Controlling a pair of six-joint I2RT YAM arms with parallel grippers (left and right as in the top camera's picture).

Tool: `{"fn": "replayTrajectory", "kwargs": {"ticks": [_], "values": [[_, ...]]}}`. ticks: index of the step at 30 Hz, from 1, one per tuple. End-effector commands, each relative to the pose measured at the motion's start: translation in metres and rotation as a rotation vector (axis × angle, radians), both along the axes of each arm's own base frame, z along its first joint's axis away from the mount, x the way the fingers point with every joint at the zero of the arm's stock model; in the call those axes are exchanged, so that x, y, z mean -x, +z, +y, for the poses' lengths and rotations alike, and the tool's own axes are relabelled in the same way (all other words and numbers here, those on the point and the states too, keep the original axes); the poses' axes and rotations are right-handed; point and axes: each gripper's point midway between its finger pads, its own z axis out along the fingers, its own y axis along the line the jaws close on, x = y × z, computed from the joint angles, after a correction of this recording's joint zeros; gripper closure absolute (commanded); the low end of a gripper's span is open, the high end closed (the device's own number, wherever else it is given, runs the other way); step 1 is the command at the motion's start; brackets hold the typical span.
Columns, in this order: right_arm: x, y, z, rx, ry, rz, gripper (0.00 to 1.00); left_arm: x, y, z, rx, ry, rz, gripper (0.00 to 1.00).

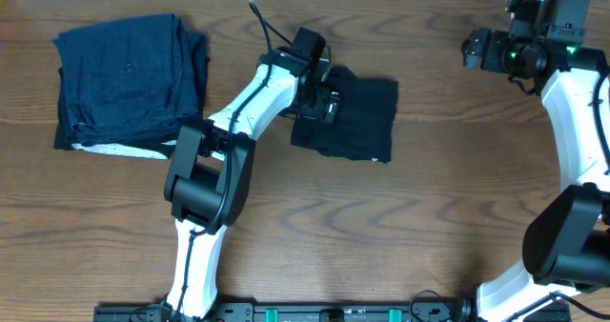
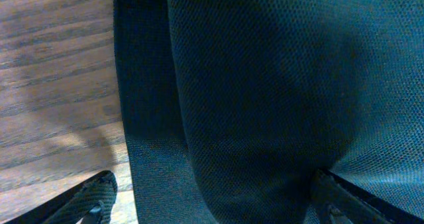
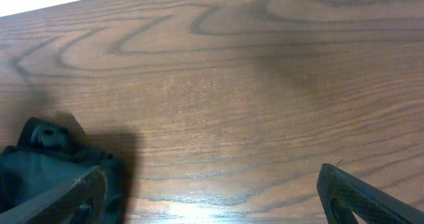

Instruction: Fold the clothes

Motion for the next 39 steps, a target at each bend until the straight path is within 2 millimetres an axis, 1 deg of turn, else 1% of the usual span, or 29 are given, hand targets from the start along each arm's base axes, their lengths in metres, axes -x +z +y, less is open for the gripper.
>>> {"fn": "replayTrajectory", "kwargs": {"ticks": [1,4,10,13,16,18,22,24,26,27,28,29,30,31,33,36,39], "values": [[0.001,-0.005,-0.001,-0.001,-0.004,0.012,0.01,0.001,-0.012,0.007,-0.037,0.002,0.012,0.06],[0.001,-0.005,-0.001,-0.001,-0.004,0.012,0.01,0.003,-0.019,0.008,-0.038,0.031,0.032,0.06],[0.001,-0.005,-0.001,-0.001,-0.004,0.012,0.01,0.009,-0.054,0.011,-0.062,0.047,0.093,0.06],[0.001,-0.005,-0.001,-0.001,-0.004,0.012,0.01,0.012,-0.061,0.012,-0.068,0.055,0.110,0.07],[0.001,-0.005,-0.001,-0.001,-0.004,0.012,0.01,0.014,-0.061,0.012,-0.069,0.055,0.121,0.22],[0.001,-0.005,-0.001,-0.001,-0.004,0.012,0.01,0.016,-0.060,0.012,-0.068,0.057,0.129,0.30],[0.001,-0.005,-0.001,-0.001,-0.004,0.012,0.01,0.018,-0.061,0.014,-0.073,0.057,0.138,0.33],[0.001,-0.005,-0.001,-0.001,-0.005,0.012,0.01,0.019,-0.061,0.014,-0.074,0.057,0.140,0.39],[0.001,-0.005,-0.001,-0.001,-0.004,0.012,0.01,0.019,-0.061,0.014,-0.074,0.057,0.140,0.50],[0.001,-0.005,-0.001,-0.001,-0.005,0.012,0.01,0.018,-0.061,0.014,-0.074,0.057,0.139,0.57],[0.001,-0.005,-0.001,-0.001,-0.004,0.012,0.01,0.018,-0.061,0.014,-0.074,0.057,0.139,0.65],[0.001,-0.005,-0.001,-0.001,-0.005,0.012,0.01,0.018,-0.061,0.014,-0.074,0.057,0.139,0.76],[0.001,-0.005,-0.001,-0.001,-0.004,0.012,0.01,0.018,-0.060,0.014,-0.074,0.057,0.139,0.81],[0.001,-0.005,-0.001,-0.001,-0.004,0.012,0.01,0.018,-0.060,0.014,-0.074,0.057,0.139,0.89],[0.001,-0.005,-0.001,-0.001,-0.004,0.012,0.01,0.018,-0.060,0.014,-0.073,0.057,0.138,0.94],[0.001,-0.005,-0.001,-0.001,-0.005,0.012,0.01,0.018,-0.058,0.013,-0.071,0.057,0.134,0.94],[0.001,-0.005,-0.001,-0.001,-0.005,0.012,0.01,0.013,-0.048,0.011,-0.060,0.057,0.111,0.94]]}}
